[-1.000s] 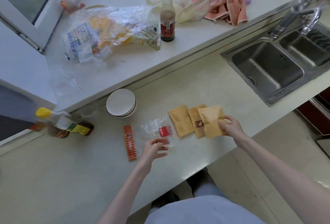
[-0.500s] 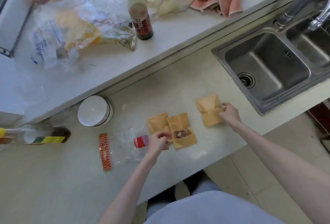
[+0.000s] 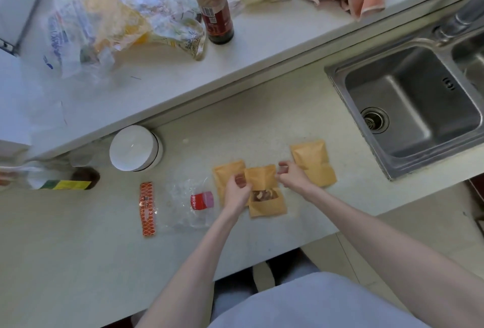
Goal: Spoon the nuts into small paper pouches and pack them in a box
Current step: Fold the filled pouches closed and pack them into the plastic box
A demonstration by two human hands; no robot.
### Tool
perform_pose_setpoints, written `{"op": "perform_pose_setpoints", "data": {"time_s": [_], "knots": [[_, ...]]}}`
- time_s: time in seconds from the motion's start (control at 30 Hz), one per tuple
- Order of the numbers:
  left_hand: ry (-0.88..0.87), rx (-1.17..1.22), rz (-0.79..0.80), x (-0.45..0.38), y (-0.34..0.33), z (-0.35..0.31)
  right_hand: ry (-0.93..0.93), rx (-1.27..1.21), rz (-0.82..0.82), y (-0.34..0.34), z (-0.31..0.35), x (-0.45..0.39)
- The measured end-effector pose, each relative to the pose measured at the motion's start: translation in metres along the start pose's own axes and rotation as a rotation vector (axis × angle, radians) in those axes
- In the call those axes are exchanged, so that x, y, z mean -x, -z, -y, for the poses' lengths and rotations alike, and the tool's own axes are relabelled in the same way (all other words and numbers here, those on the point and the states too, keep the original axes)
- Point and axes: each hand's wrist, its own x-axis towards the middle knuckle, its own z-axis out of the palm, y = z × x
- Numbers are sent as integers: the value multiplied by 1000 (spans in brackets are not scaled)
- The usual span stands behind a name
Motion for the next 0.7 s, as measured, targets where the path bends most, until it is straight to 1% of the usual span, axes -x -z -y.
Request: {"op": "perform_pose_setpoints", "data": {"time_s": [0.13, 0.23, 0.3, 0.37, 0.47, 0.7], "knots": [[56, 60, 41, -5, -8, 2, -11, -35, 55, -10, -1, -4], [56, 52, 93, -3, -8, 7, 28, -10, 17, -14, -6, 0], [25, 50, 98, 0, -4, 7, 68, -7, 0, -15, -4, 4], [-34, 46, 86, 2, 4, 5, 110, 24, -34, -16, 5, 10], [-178, 67, 45, 4, 23, -4, 229, 67, -75, -17, 30, 21], [-451, 192, -25, 30, 97, -59, 516, -9, -141, -18, 129, 74]]}}
